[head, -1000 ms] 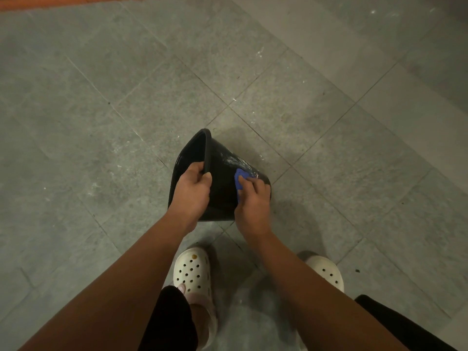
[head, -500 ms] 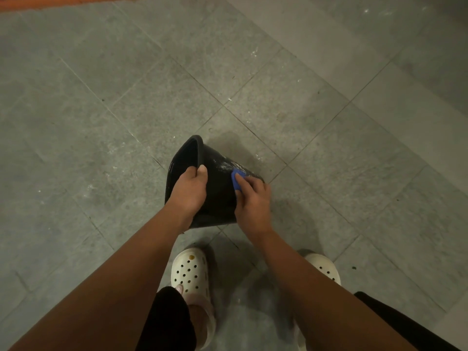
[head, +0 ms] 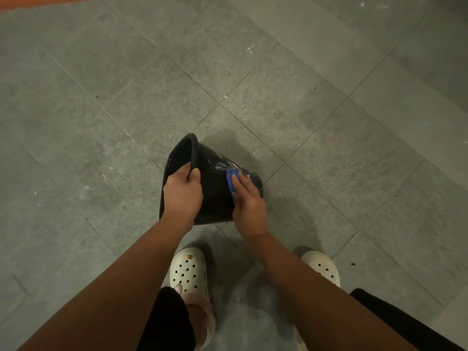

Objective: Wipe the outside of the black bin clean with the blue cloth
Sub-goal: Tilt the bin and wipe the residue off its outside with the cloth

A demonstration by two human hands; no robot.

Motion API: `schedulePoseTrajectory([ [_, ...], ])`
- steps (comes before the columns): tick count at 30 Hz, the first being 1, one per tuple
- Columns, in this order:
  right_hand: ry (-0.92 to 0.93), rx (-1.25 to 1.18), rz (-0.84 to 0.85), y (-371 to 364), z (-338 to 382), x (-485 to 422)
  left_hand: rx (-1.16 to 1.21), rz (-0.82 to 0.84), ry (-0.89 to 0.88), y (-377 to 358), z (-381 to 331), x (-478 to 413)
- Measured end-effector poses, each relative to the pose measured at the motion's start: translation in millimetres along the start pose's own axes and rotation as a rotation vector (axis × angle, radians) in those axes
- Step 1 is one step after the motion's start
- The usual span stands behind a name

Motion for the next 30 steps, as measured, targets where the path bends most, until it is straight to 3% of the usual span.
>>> schedulePoseTrajectory([
  [5, -0.109, 0.073, 0.011, -2, -15, 3, 0.044, -0.049, 0.037, 4, 1, 2],
  [10, -0.023, 0.054, 0.040, -5, 0, 0, 0.098, -0.058, 0.081, 7, 4, 3],
  [16, -0.160, 0.192, 0.010, -2, -24, -2, 0.063, -0.008, 0.006, 0, -2, 4],
  [22, -0.048, 0.091, 0.022, 2, -10, -7, 0.069, 0.030, 0.015, -2, 2, 2],
  [30, -0.247, 0.213, 0.008, -4, -34, -4, 0.074, 0.013, 0.005, -2, 4, 1],
])
Point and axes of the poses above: each hand's wrist, its own x-axis away from the middle knuckle, its own y-axis out of the back of the hand, z = x × y, the point moved 9 cm from there along -x, towards the middle knuckle, and after that the axes turned 11 degrees about -y, right-handed, at the moved point
